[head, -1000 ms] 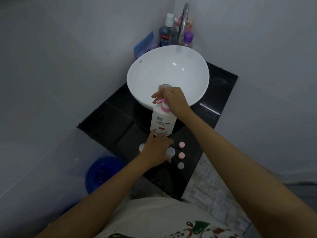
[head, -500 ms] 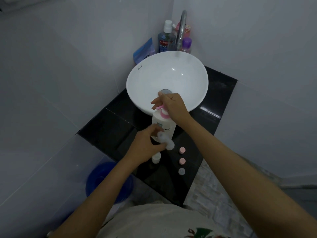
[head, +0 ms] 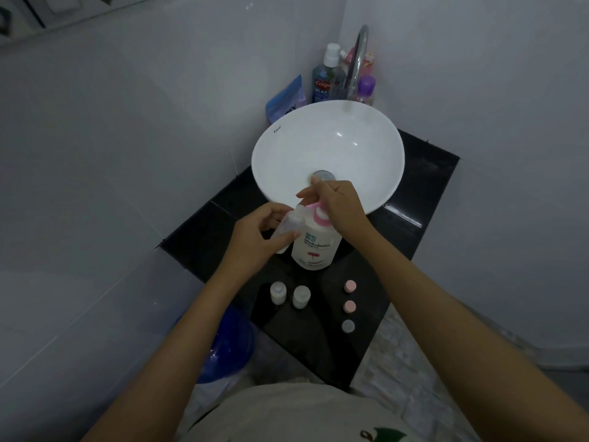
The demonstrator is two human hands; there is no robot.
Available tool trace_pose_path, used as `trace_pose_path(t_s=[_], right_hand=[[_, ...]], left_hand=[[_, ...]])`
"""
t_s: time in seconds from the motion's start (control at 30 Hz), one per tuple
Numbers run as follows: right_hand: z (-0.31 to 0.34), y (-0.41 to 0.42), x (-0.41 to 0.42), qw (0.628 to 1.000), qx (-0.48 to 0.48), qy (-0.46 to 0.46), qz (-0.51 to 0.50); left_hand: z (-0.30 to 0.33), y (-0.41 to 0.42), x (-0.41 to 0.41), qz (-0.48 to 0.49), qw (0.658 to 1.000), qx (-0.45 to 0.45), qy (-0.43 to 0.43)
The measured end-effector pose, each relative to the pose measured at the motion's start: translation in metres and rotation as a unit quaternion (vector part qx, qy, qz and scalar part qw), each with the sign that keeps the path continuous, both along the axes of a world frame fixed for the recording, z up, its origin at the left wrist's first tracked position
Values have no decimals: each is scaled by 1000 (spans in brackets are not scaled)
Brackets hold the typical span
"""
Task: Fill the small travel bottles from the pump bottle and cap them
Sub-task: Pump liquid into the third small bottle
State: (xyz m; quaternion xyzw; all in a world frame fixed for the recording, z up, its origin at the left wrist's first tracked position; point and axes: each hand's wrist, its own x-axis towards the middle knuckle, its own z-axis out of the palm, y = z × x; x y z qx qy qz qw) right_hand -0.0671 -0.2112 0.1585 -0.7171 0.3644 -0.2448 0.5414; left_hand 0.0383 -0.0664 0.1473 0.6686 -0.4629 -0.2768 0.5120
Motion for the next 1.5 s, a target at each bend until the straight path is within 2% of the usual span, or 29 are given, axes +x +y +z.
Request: trace_pose_path(t_s=[0.27,0.6,0.87,1.07,1.17,1.3,1.5], right_hand=[[-1,-1,1,1000,-11,3,-6],[-11,2,1,1000,-12,-8,-17],[5,-2,-3,998,-44,41,3],[7,3,-2,999,-16,-25,-19],[1,4,-1,999,-15,-31,-16],[-9,7,-2,1000,-10,-16,-18],[5,-6,-3,998,-55,24,22]], left_hand=[[9,-4,0,-3,999,-19,-49],[8,-8,2,-3,1000,2,0],[12,-10,6,-17,999,9,40],[14,-12,8,-23,997,3,67],[11,-13,8,-24,997,11,77],[6,-12,6,-25,996,25,79],[15,-15,8,-29,996,-2,86]])
